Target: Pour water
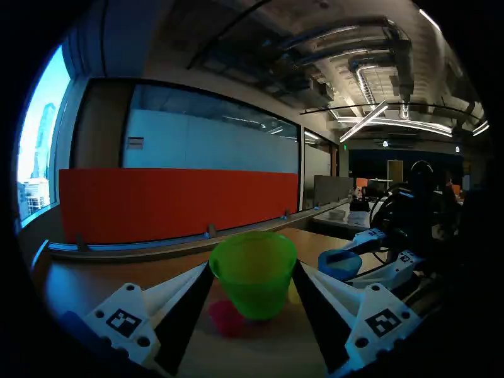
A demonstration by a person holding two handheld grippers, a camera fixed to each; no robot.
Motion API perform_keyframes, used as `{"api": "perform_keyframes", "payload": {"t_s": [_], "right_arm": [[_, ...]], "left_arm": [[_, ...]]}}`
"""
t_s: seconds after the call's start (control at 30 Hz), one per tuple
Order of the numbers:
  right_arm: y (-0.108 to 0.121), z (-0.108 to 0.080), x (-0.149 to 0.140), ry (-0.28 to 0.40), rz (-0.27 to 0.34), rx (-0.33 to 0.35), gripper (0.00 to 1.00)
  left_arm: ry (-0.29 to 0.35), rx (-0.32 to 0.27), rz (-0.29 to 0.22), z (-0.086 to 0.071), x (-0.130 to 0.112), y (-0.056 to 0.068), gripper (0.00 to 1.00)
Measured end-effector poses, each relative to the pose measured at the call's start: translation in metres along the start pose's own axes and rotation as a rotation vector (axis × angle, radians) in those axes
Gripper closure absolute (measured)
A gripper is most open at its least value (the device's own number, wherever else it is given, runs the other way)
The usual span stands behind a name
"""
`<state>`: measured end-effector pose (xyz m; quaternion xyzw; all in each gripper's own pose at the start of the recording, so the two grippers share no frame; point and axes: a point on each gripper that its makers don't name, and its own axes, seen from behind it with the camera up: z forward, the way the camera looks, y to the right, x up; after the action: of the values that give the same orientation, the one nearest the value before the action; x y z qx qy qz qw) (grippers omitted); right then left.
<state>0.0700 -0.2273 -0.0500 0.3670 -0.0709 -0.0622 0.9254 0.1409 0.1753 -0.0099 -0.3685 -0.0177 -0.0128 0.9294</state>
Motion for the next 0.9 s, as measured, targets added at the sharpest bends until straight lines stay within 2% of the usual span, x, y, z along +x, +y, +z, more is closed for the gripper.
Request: {"api": "perform_keyframes", "payload": {"t_s": [0.2,0.6,0.9], "right_arm": [[0.0,-0.001,0.002,0.005,-0.001,-0.004,0.1],[0.003,-0.003,0.009,0.021,-0.003,-0.006,0.1],[0.011,-0.006,0.02,0.015,-0.051,0.012,0.1]], "left_arm": [[-0.003,-0.019,-0.002,0.0,-0.003,0.01,0.13],[-0.037,-0.058,0.041,-0.002,-0.011,0.027,0.13],[-0.071,-0.075,0.055,-0.004,-0.023,0.034,0.13]]}}
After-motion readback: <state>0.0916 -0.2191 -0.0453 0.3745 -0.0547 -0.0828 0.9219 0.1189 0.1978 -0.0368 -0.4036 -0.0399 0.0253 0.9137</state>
